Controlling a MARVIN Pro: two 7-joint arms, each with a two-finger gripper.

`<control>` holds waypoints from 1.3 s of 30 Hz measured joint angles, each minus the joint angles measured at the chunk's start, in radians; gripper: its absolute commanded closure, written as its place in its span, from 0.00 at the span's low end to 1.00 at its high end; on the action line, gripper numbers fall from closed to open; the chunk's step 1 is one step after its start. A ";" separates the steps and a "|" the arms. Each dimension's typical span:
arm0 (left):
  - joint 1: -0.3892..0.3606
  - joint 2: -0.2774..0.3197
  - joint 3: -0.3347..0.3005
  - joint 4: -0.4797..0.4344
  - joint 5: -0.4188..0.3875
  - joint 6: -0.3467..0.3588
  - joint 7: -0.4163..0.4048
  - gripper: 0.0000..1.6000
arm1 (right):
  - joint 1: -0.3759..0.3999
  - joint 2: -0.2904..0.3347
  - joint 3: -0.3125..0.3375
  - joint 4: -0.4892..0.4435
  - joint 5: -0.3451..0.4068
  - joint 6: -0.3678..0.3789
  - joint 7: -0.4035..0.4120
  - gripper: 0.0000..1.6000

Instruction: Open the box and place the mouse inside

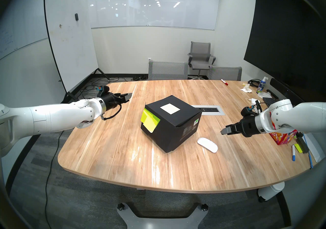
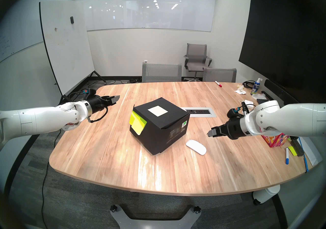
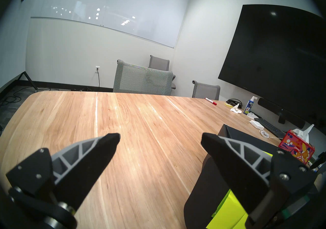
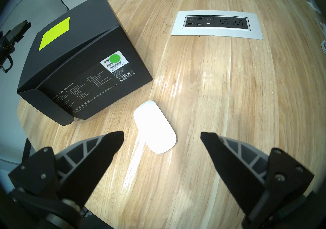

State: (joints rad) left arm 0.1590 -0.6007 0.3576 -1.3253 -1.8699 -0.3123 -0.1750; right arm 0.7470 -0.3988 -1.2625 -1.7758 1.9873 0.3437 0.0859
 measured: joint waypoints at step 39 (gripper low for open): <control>-0.001 -0.018 0.003 0.040 -0.014 0.053 -0.018 0.00 | 0.000 0.000 0.000 0.000 0.000 0.000 0.000 0.00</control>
State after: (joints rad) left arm 0.1579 -0.6187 0.3603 -1.2848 -1.8837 -0.2594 -0.1925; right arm 0.7466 -0.3988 -1.2628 -1.7755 1.9876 0.3437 0.0862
